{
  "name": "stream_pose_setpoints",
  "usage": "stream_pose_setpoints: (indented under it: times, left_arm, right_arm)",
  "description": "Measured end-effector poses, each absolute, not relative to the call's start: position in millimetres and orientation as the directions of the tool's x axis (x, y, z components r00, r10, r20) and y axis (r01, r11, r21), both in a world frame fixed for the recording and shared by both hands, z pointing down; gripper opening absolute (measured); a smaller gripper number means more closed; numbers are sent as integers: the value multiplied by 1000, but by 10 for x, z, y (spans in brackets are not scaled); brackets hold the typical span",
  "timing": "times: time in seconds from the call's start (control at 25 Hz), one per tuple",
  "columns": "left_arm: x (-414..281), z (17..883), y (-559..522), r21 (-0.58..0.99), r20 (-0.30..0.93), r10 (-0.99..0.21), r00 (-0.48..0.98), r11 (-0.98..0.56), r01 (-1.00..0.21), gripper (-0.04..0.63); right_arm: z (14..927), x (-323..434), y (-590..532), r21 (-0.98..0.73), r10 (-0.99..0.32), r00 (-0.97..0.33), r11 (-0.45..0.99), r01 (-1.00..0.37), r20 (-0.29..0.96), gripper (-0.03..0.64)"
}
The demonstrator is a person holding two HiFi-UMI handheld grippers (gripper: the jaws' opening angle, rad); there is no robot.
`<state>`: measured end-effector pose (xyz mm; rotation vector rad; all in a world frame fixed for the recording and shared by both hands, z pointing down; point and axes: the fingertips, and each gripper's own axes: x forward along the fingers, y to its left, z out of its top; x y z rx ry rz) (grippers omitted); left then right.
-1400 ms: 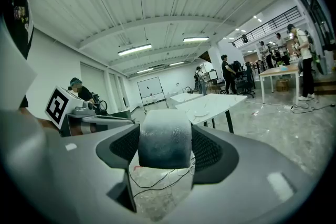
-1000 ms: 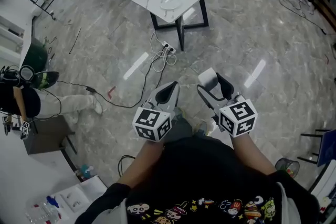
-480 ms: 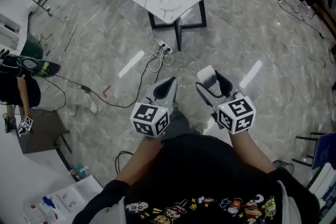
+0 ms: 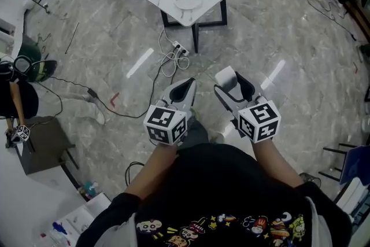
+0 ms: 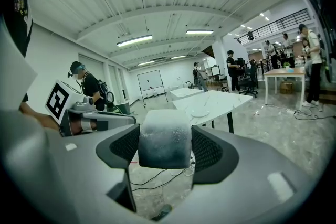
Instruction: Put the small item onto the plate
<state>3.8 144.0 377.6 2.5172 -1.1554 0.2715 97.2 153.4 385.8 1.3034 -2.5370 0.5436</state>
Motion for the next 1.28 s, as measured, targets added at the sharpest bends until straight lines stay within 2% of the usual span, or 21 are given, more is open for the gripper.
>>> stream_pose_setpoints:
  times: [0.68, 0.96, 1.28]
  left_arm:
    - [-559, 3815, 343, 281, 311, -625, 717, -660, -697, 0]
    - [-685, 3844, 196, 286, 304, -583, 753, -698, -656, 0]
    - [-667, 3810, 142, 278, 293, -593, 750, -697, -660, 0]
  right_arm:
    - [3800, 332, 514, -195, -766, -498, 460, -866, 406, 334]
    - [3780, 110, 402, -173, -778, -474, 444, -879, 413, 334]
    - [3799, 113, 303, -171, -778, -482, 453, -875, 403, 334]
